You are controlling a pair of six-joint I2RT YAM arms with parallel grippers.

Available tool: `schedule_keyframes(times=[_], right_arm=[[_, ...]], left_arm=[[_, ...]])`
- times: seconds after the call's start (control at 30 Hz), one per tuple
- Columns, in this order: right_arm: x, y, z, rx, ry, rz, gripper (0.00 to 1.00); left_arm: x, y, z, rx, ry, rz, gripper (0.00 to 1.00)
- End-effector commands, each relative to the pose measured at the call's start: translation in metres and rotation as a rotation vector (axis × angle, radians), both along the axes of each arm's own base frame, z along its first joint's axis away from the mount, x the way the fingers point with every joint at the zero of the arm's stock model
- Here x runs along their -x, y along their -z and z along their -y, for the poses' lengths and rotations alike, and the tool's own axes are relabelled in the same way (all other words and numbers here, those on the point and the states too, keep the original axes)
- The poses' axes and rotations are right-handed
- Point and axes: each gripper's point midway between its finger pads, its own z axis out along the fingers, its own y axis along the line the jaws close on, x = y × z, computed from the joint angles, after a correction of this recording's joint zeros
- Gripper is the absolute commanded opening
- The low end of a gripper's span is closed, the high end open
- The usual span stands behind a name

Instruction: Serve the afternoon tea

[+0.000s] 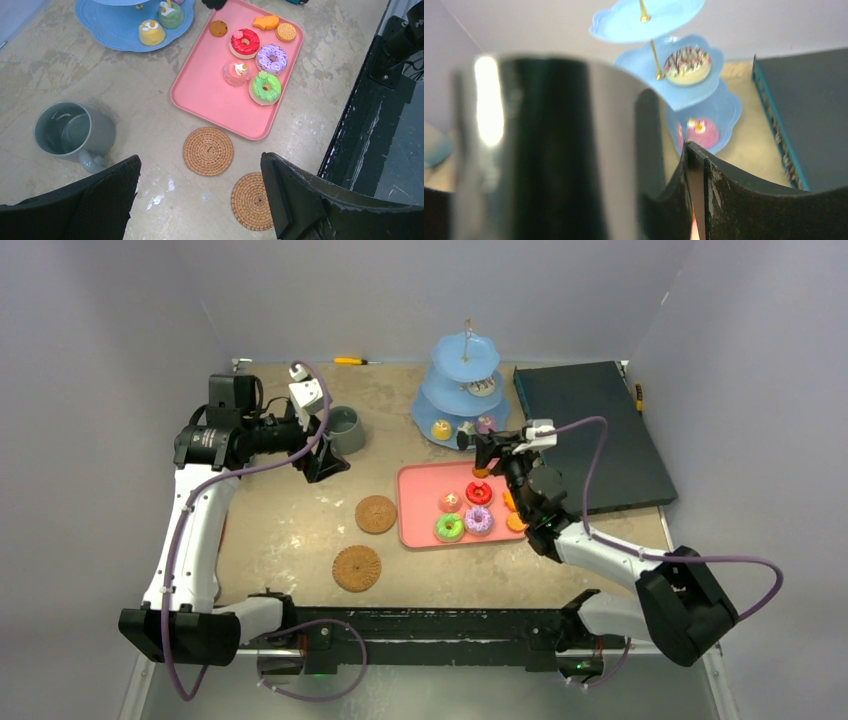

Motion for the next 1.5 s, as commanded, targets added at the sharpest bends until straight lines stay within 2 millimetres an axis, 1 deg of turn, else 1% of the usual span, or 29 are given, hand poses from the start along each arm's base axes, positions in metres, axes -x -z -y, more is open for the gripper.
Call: schedule_keyframes(times=[0.0,0.1,0.27,0.57,0.67,0.77,0.93,1.03,1.1,1.23,1.3,1.37,1.47], right_arm=[[0.017,0.026,0.009,-0.025,0.070,-0.091,0.70],[0.024,0.040,0.009,-0.030,0.080,-0.132,0.70],[0.029,0.052,0.014,-0.025,0.104,-0.168,0.70],[0.049,0.081,0.005,-0.010,0.095,-0.259,0.71],[0.056,0.088,0.003,-0.008,0.099,-0.279,0.71],[0.060,0.095,0.006,-0.002,0.125,-0.302,0.72],[0.063,0.102,0.002,0.021,0.125,-0.321,0.73],[0.063,0.104,-0.001,0.036,0.121,-0.322,0.69],[0.062,0.104,0.000,0.043,0.126,-0.316,0.63],[0.059,0.092,0.001,0.043,0.128,-0.272,0.49],[0.057,0.083,0.001,0.047,0.127,-0.240,0.47],[0.052,0.067,-0.002,0.043,0.125,-0.194,0.47],[0.040,0.032,-0.010,0.040,0.107,-0.102,0.48]], left_arm=[[0.002,-0.014,0.003,0.018,0.026,0.042,0.89],[0.002,-0.015,0.003,0.021,0.028,0.044,0.89],[0.000,-0.016,0.004,0.028,0.025,0.045,0.89],[-0.008,-0.018,0.006,0.055,0.003,0.053,0.89],[-0.010,-0.017,0.005,0.050,-0.007,0.053,0.89],[-0.014,-0.015,0.002,0.045,-0.032,0.055,0.89],[-0.024,-0.009,-0.003,0.030,-0.089,0.038,0.89],[-0.027,-0.007,-0.005,0.020,-0.104,0.031,0.89],[-0.027,-0.007,-0.006,0.020,-0.107,0.030,0.89],[-0.026,-0.007,-0.006,0.021,-0.114,0.025,0.89],[-0.026,-0.004,-0.007,0.020,-0.120,0.017,0.89],[-0.027,-0.001,-0.008,0.019,-0.135,0.009,0.89],[-0.031,0.001,-0.010,0.017,-0.167,-0.001,0.89]])
